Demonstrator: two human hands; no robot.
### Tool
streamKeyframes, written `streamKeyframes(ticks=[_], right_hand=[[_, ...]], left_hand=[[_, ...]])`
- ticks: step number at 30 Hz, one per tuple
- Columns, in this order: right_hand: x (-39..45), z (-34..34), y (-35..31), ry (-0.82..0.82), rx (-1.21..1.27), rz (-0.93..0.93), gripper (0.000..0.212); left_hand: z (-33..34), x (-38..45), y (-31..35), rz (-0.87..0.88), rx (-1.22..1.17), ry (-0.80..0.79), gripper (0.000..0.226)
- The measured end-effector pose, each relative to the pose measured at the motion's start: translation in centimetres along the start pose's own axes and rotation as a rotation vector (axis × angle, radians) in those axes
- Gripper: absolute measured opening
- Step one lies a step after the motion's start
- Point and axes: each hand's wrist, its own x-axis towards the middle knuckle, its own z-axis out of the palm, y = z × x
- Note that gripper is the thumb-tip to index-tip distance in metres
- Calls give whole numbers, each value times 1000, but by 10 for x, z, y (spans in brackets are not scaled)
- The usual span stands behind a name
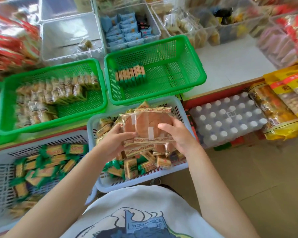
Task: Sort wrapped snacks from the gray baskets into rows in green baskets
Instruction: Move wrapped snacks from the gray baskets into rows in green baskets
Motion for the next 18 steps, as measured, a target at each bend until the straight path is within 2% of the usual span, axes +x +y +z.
streamKeyframes(ticks=[2,3,5,8,10,12,13,16,18], right_hand=[[2,26,-3,-27,-22,-15,35],[4,39,-3,-29,-31,-13,42],[8,67,-3,-47,-81,-9,47],[13,128,-1,-116,-185,-11,53],[16,179,5,-97,-315,-39,72],[19,242,9,-57,-434,-112,73],[20,263,11,-55,-417,-117,72],[32,322,23,-168,-331,-78,63],[39,374,33,-222,-337,-67,57]], left_hand=[[-18,-13,9,3,-44,-54,12],[-28,-19,13,0,-69,-55,7],[-50,-30,18,29,-32,-35,28],[-84,-41,19,119,12,38,77],[-113,-51,18,197,-39,107,66],[-161,-66,18,245,-113,100,46],[-180,-73,19,252,-119,85,42],[-248,-97,23,245,-111,-20,50],[-298,-114,31,225,-132,-26,49]])
